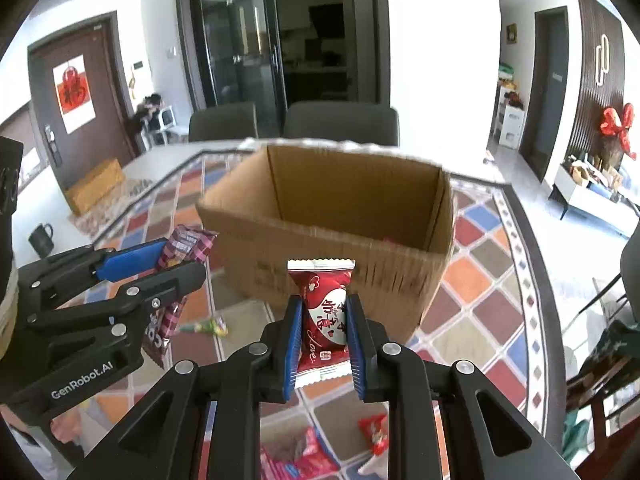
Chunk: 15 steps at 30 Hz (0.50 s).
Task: Organize snacks
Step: 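Carry the red-white packet and COSTA packet over the box and release both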
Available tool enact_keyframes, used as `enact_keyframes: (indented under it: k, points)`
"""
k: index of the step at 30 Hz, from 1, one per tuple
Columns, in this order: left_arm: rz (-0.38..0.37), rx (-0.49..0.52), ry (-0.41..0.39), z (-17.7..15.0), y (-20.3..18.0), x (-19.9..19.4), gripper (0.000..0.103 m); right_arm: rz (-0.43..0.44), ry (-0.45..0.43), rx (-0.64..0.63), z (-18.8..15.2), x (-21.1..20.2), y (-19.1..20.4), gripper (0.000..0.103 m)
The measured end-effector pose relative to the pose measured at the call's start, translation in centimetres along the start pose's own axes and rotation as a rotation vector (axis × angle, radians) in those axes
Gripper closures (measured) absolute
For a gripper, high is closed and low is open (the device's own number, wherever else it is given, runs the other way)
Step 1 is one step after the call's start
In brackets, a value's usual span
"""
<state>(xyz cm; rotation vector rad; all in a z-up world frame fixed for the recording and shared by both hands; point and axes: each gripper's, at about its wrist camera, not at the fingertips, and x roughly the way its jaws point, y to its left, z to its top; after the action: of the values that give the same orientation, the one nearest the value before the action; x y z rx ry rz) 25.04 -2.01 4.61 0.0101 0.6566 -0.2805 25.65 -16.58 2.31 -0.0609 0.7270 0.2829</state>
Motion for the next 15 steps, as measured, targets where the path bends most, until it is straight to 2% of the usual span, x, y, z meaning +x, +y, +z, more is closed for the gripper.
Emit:
enact_keyframes:
  k: [7,15]
  points:
    - [-0.004,0.017,-0.028,4.1,0.6,0.6,0.067,0.005,-0.052,0.015,3.6,-0.2,-0.6,0.081]
    - [-0.022,0.046,-0.009,7.9,1.0,3.0,0.067,0.016,-0.050,0.026,7.0,0.9,-1.5,0.081]
